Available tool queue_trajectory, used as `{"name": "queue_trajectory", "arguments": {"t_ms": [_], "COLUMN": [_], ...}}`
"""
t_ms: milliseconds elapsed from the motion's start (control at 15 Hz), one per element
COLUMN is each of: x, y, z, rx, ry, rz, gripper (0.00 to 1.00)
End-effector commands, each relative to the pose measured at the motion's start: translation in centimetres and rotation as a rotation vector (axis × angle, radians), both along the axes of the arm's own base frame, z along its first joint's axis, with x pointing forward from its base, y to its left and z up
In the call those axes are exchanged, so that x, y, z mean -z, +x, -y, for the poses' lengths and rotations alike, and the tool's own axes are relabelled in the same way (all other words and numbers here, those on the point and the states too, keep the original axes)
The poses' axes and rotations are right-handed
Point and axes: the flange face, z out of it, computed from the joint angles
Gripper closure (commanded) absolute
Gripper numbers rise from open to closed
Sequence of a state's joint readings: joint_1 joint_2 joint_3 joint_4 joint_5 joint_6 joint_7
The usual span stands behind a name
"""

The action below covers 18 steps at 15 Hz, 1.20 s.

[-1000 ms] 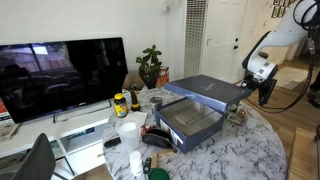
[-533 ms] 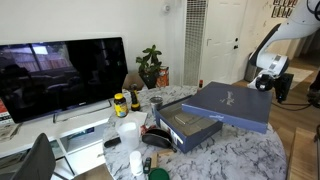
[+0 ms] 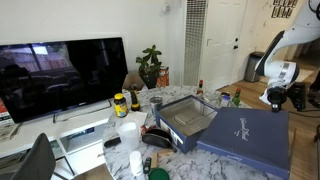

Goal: Pick up the blue box lid from the blue box and put it on the table, pick up the clear storage container from the blue box and put it on the blue box lid

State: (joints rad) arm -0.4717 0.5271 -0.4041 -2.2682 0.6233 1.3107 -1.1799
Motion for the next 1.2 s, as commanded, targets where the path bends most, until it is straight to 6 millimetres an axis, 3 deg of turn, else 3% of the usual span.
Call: {"name": "queue_trajectory", "arguments": {"t_ms": [0,267,867,1133], "x": [1.0,1.4,-1.1,-0.3], "y": [-1.2,-1.7,-2.8,-2.8], "z": [-0.2,-0.5,0.6,0.8], "rx": [0.051,0.038,-0.083,-0.036], "ry": [-0.086,-0.088,0.037,0.024], "rz": [-0.086,-0.140,-0.182,-0.236], "gripper": [0.92,0.92,0.92,0.92]}}
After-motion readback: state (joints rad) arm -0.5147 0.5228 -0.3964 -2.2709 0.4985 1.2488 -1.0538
